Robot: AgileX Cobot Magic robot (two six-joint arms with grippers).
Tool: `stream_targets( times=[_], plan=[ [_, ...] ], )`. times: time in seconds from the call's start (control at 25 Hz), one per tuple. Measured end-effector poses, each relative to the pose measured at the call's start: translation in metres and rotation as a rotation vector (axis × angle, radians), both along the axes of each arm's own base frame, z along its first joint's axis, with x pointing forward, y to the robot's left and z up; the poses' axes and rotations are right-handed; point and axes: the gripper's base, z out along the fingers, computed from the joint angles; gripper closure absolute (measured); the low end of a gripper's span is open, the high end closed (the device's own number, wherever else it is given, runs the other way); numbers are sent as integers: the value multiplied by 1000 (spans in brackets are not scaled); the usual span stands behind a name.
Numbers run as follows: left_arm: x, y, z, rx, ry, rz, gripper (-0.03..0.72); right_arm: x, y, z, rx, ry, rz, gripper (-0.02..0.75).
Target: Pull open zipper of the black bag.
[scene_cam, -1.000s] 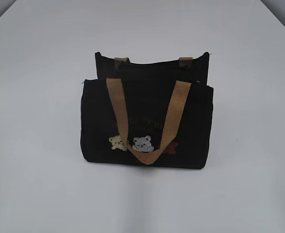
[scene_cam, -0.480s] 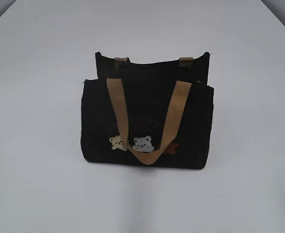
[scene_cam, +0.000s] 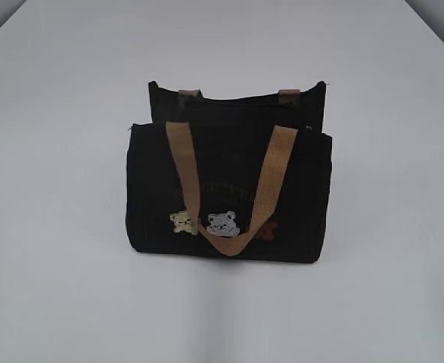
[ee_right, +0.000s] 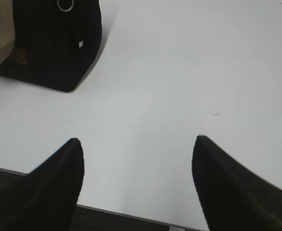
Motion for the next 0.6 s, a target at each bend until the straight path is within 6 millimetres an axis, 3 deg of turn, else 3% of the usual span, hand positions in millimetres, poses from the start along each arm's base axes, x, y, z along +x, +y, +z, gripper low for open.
stream_targets(
  times=[0.2,0.6],
  plan=[
    [0,-1,0,1,0,118,470,0,0,0,0,0,-49,192],
    [0,-1,0,1,0,124,470,0,0,0,1,0,-51,192]
  ],
)
